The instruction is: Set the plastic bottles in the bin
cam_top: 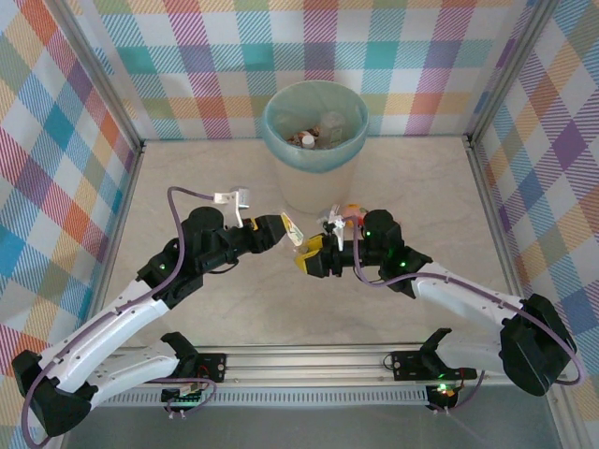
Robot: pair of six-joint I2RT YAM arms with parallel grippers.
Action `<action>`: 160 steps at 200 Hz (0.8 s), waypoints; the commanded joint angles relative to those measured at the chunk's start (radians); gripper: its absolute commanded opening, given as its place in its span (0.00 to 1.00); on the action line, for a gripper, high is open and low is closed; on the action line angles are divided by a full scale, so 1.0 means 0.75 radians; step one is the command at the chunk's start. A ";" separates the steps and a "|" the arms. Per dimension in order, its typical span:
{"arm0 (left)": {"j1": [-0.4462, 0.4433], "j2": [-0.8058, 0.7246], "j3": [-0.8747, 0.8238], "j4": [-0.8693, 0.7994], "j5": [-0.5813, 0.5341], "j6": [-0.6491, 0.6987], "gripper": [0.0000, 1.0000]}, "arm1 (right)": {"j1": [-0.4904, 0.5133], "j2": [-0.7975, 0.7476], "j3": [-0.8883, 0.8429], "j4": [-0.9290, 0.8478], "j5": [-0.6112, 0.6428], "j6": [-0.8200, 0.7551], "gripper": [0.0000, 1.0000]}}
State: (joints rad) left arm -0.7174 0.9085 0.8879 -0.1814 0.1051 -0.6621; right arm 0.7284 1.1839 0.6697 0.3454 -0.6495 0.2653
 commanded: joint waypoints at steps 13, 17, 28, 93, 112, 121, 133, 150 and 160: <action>0.012 -0.050 0.034 -0.071 -0.136 0.041 0.52 | 0.008 -0.090 0.117 -0.196 0.227 -0.051 0.59; 0.012 -0.053 0.048 -0.080 -0.152 0.047 0.52 | 0.008 -0.107 0.124 -0.218 0.240 -0.063 0.60; 0.013 -0.052 0.086 -0.103 -0.197 0.070 0.52 | 0.008 -0.159 0.149 -0.274 0.271 -0.095 0.65; 0.012 0.290 0.660 -0.212 -0.476 0.390 0.52 | 0.006 -0.405 0.278 -0.614 0.887 -0.169 0.81; 0.012 0.483 0.906 -0.227 -0.549 0.533 0.53 | 0.007 -0.446 0.292 -0.643 0.954 -0.239 0.82; 0.012 0.577 1.016 -0.224 -0.590 0.604 0.53 | 0.006 -0.459 0.301 -0.658 0.965 -0.269 0.82; 0.013 0.705 1.168 -0.213 -0.655 0.693 0.53 | 0.006 -0.471 0.304 -0.670 0.975 -0.299 0.83; 0.019 0.887 1.376 -0.180 -0.716 0.821 0.53 | 0.006 -0.482 0.302 -0.685 0.970 -0.313 0.83; 0.027 1.006 1.514 -0.179 -0.734 0.883 0.53 | 0.005 -0.486 0.295 -0.692 0.960 -0.313 0.83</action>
State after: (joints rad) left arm -0.7147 1.5036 1.8309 -0.3367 -0.3420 -0.1986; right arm 0.7338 0.8402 0.8639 -0.1360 0.0322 0.0799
